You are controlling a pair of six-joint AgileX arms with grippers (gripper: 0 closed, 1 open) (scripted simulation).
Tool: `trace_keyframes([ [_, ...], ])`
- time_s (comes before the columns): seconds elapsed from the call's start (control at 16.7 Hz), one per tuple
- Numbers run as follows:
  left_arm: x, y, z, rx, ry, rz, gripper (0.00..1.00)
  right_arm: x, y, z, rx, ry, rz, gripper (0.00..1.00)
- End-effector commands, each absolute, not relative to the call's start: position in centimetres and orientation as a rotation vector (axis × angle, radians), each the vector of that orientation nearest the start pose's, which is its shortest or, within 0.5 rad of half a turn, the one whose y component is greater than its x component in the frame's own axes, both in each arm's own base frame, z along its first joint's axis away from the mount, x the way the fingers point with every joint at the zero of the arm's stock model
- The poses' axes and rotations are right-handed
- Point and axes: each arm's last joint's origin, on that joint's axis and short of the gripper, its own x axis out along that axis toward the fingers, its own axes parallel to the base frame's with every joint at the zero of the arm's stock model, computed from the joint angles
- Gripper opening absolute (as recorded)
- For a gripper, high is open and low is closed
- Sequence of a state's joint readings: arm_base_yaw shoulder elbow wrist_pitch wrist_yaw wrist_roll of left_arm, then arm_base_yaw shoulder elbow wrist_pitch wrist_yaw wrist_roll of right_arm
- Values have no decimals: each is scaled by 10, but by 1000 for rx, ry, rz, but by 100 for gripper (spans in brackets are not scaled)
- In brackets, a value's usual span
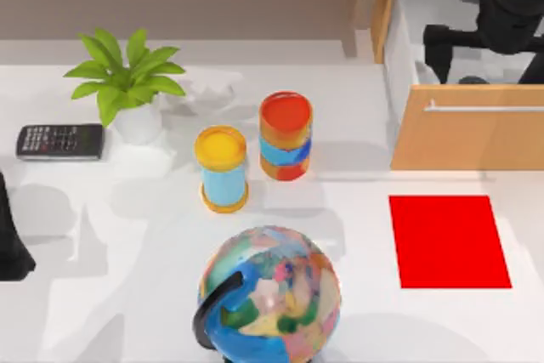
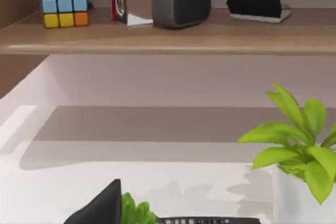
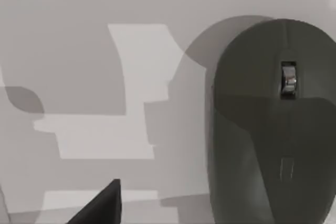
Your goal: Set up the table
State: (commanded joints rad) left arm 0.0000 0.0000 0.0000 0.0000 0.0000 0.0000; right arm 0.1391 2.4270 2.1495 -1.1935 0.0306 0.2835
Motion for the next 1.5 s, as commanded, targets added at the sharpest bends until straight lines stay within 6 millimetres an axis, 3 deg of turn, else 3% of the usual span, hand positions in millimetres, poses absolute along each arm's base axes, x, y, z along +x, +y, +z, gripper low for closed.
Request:
trace_keyframes([
  [0.72,106,-1,160,0,0,0,100,479,75,160,101,1464,-105,100],
  [1.5,106,-1,160,0,0,0,100,485,73,135,100,1465,-105,100],
])
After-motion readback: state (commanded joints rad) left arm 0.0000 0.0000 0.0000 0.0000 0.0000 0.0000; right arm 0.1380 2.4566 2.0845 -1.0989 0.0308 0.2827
